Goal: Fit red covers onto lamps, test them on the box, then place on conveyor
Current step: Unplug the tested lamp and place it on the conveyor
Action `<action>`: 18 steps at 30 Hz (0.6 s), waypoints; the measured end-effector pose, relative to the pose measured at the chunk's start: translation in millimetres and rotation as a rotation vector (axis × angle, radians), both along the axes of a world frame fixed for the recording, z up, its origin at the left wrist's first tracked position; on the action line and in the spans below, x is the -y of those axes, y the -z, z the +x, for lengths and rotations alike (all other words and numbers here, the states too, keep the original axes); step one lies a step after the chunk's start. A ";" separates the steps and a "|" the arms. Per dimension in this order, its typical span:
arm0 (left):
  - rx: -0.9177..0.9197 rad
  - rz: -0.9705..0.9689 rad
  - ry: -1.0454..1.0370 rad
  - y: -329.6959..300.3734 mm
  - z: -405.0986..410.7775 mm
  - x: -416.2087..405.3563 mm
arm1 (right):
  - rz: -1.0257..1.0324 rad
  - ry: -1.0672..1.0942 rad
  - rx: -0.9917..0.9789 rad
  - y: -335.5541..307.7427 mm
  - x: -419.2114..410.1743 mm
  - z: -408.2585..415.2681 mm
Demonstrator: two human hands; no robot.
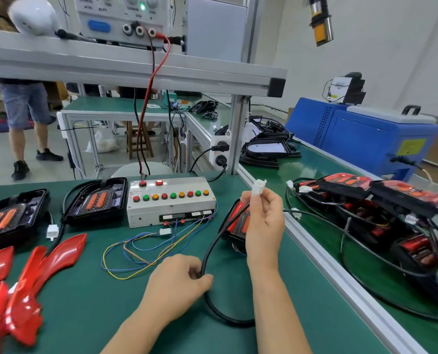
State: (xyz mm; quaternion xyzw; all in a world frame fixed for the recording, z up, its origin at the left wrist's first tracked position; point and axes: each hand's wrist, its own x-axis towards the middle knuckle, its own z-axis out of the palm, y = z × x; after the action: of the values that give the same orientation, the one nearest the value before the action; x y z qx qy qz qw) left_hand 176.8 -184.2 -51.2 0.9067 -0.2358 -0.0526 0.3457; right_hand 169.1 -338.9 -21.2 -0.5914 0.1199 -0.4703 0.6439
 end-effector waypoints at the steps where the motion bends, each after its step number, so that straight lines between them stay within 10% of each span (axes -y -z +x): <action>1: -0.072 -0.087 -0.017 -2.2 1.1 -0.5 | 0.023 0.022 0.008 -0.7 2.9 -0.6; 11: -0.212 -0.640 -0.113 -17.7 20.4 17.2 | 0.045 0.414 -0.328 16.3 36.8 -0.8; 18: -0.079 -0.584 -0.148 -20.7 47.1 55.4 | -0.113 0.497 -0.795 23.9 53.1 -2.7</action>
State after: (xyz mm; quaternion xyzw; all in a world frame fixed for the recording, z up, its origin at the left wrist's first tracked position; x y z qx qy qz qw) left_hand 224.0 -239.6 -30.5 0.7808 -0.1605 0.0076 0.6037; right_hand 166.4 -392.0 -45.1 -0.7130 0.4693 -0.3530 0.3830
